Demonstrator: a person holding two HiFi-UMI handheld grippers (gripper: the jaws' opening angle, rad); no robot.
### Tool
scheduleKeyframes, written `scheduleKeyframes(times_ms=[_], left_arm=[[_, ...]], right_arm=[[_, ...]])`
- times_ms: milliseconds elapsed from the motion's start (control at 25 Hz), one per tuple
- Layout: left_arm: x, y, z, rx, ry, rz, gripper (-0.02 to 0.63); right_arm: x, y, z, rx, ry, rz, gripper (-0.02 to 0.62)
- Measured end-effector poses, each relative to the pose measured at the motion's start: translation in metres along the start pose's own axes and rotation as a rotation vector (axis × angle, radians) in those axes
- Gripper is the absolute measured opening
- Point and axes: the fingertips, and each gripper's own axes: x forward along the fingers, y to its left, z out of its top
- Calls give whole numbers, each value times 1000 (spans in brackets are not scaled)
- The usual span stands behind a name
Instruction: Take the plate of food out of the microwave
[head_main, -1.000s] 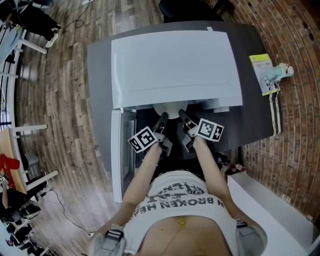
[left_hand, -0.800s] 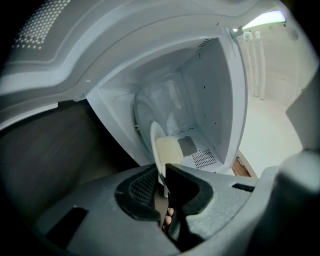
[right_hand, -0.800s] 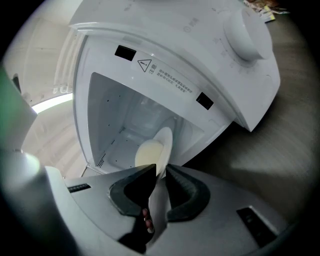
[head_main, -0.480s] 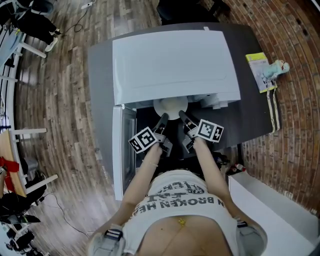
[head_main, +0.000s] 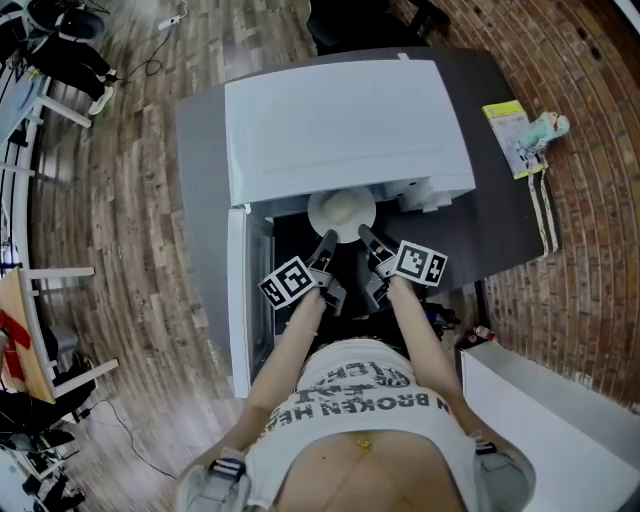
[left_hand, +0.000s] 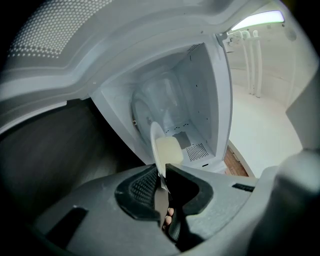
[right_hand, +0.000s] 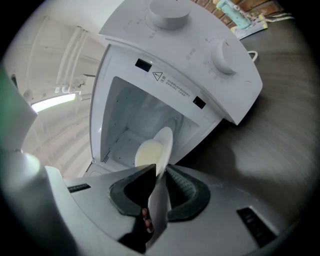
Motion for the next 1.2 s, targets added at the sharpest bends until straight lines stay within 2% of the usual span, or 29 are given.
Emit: scheduleKeyframes(times_ms=[600,920,1200], left_arm=[[-9,-1,-11,17,10,-9,46],[-14,-9,-26,2,-59,6,46],[-20,-19,-46,-29,-140,21,46]], right_arm=[[-11,-2,-10,2,-11,5,60],[-23,-4,-10,2,47,45,60],[-40,-5,-8,-39,115,74,60]])
